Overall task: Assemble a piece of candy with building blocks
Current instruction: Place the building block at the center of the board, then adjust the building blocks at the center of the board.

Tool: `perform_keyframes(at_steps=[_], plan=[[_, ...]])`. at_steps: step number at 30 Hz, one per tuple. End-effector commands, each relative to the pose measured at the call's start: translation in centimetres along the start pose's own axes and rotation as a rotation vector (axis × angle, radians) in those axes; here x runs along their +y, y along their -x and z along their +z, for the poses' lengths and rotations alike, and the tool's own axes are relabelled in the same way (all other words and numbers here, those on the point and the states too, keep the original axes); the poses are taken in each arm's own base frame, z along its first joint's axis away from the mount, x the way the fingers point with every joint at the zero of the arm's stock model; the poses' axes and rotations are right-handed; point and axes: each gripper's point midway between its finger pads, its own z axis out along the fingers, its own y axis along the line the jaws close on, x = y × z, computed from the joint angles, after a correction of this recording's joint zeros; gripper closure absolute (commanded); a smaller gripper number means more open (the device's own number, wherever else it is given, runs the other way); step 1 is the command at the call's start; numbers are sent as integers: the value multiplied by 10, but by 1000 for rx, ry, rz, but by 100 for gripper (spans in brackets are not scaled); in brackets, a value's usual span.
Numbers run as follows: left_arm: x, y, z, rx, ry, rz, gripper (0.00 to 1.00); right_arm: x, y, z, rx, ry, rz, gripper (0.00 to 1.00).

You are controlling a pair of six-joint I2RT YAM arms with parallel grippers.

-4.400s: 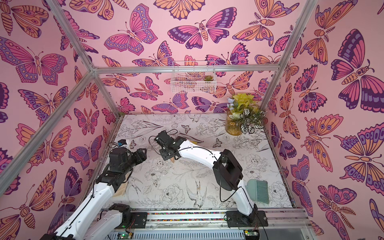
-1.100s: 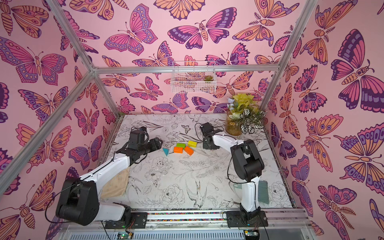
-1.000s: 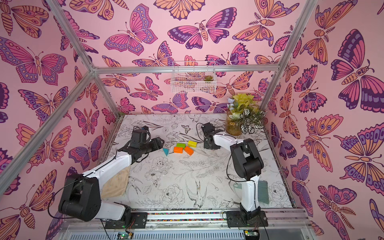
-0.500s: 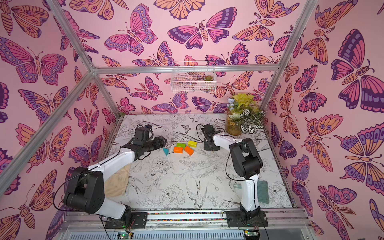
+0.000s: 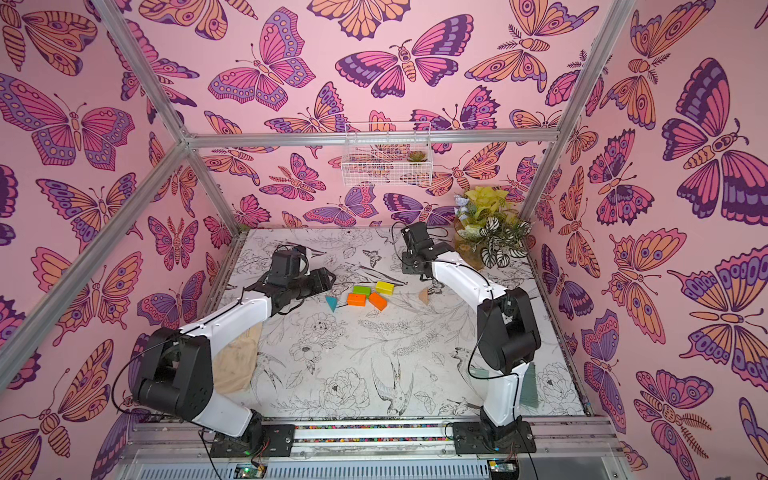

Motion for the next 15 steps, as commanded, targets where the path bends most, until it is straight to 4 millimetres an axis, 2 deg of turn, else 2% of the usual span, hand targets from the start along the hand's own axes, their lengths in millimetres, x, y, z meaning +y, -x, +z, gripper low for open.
perform_keyframes(at_steps=[1, 4, 6, 12, 15], plan=[[-15, -2, 9, 29, -53, 26, 38, 22, -8, 26, 56, 63, -56, 72], [-21, -7, 16, 56, -71, 28, 51, 34, -11, 44, 106, 95, -66, 77], [-22, -12, 21, 84, -75, 24, 65, 43, -13, 55, 127, 122, -69, 79], [-21, -22, 35, 161, -64, 12, 88, 55, -22, 74, 166, 160, -84, 80], [-17, -27, 41, 193, -45, 0, 94, 58, -26, 79, 174, 173, -88, 80]])
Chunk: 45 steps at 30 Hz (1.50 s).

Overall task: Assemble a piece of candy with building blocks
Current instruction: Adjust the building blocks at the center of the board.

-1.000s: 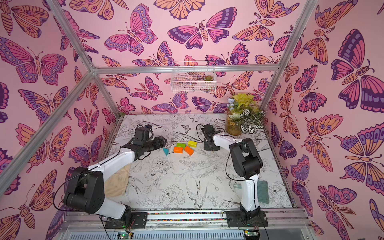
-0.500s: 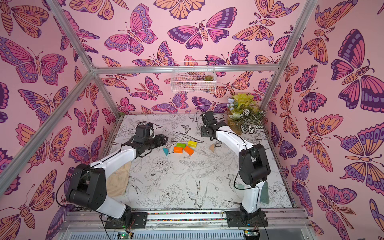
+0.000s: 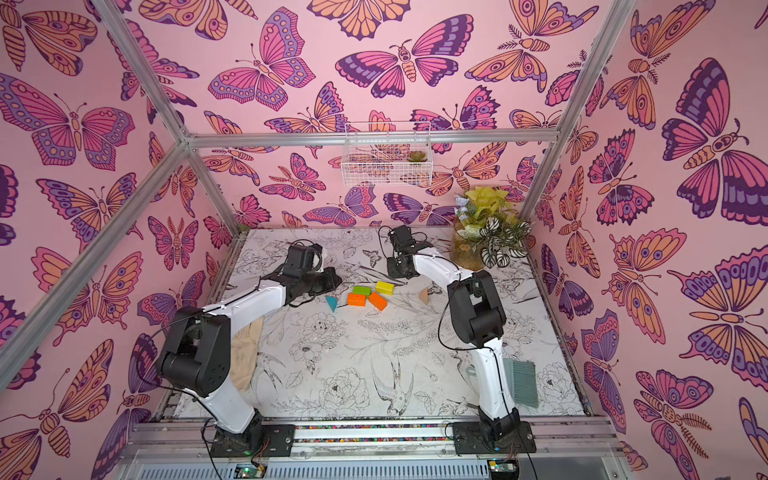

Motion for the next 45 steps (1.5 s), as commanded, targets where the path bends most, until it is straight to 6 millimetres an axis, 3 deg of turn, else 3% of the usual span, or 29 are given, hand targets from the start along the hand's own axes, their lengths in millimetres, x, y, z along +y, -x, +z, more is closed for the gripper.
perform_keyframes(at_steps=[1, 11, 18, 26, 33, 38, 45], plan=[[3, -14, 7, 76, 17, -15, 95, 15, 10, -5, -15, 53, -26, 80], [12, -33, 23, 175, 52, -40, 99, 37, -14, 21, 59, 135, -52, 82], [12, -36, 24, 181, 55, -39, 99, 59, -30, 21, 88, 162, -97, 83], [13, -38, 24, 187, 57, -41, 99, 53, -50, 16, 117, 122, -65, 83], [13, -39, 26, 194, 53, -40, 99, 42, -54, 7, 110, 78, -63, 83], [11, -38, 25, 191, 46, -35, 99, 46, -43, -10, 58, 105, -63, 81], [1, -29, 11, 158, 27, 4, 92, 56, -27, -54, -57, 182, -125, 55]])
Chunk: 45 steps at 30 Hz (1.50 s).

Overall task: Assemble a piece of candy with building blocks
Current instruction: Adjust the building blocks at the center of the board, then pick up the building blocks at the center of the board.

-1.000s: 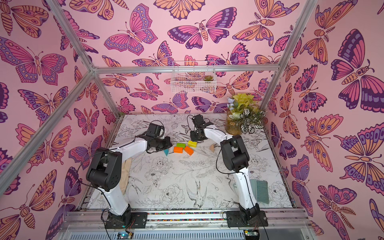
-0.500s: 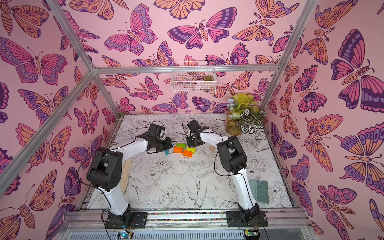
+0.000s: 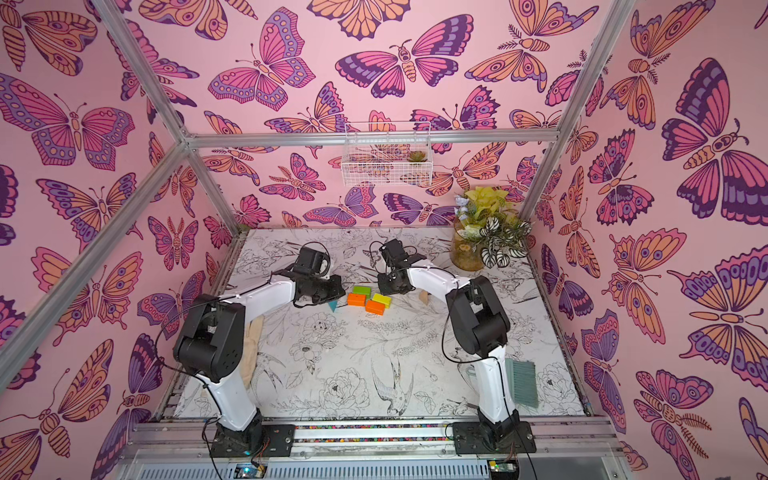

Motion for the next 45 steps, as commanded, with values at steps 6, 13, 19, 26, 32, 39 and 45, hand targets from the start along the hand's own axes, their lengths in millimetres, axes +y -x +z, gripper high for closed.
perform_keyframes(at_steps=[6, 13, 19, 26, 32, 39, 45], plan=[[-35, 17, -46, -125, -89, 98, 66, 66, 2, -41, -65, 372, -267, 48], [-47, 21, -74, -207, -133, 135, 44, 52, -24, -15, 37, 249, -451, 39], [-41, 18, -71, -196, -125, 114, 43, 46, -24, -10, 66, 215, -516, 36], [-38, 17, -67, -186, -122, 96, 43, 43, -42, 10, 149, 150, -593, 36], [-36, 15, -66, -180, -117, 89, 43, 48, -57, 18, 202, 155, -630, 34], [-35, 14, -62, -170, -122, 77, 43, 35, -54, 23, 204, 66, -657, 31], [-34, 14, -60, -166, -125, 69, 43, 36, -44, 19, 146, 12, -698, 29]])
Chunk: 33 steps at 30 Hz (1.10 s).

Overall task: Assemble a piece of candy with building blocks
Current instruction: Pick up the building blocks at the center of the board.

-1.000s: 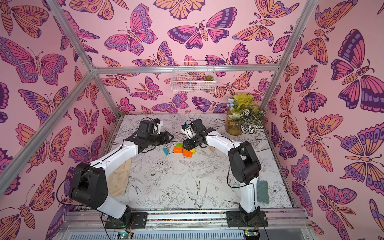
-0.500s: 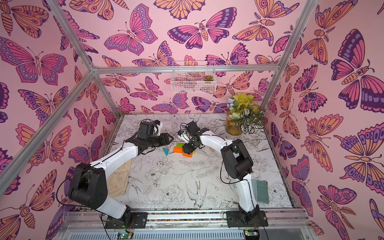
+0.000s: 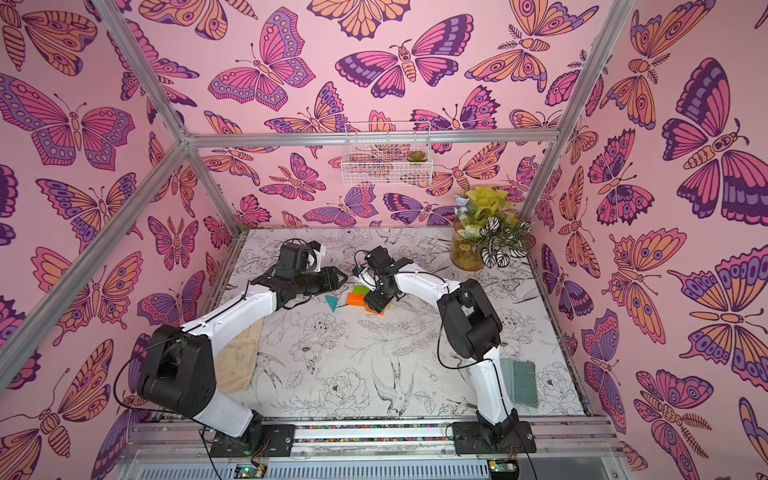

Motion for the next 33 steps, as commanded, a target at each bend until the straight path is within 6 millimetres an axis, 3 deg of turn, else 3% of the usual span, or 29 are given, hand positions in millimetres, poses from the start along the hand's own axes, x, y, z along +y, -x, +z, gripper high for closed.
perform_keyframes(at_steps=[1, 11, 18, 33], plan=[[9, -9, 7, 29, 2, -27, 43, -1, -7, 7, 32, -33, -28, 28], [13, -13, 7, 34, 10, -41, 43, 18, -19, 20, 88, 78, -22, 25], [14, -15, 12, 50, 3, -53, 43, 16, -21, 22, 74, 58, -16, 30], [35, -18, 16, 129, -5, -104, 46, -8, -18, 2, 40, 13, -63, 77]])
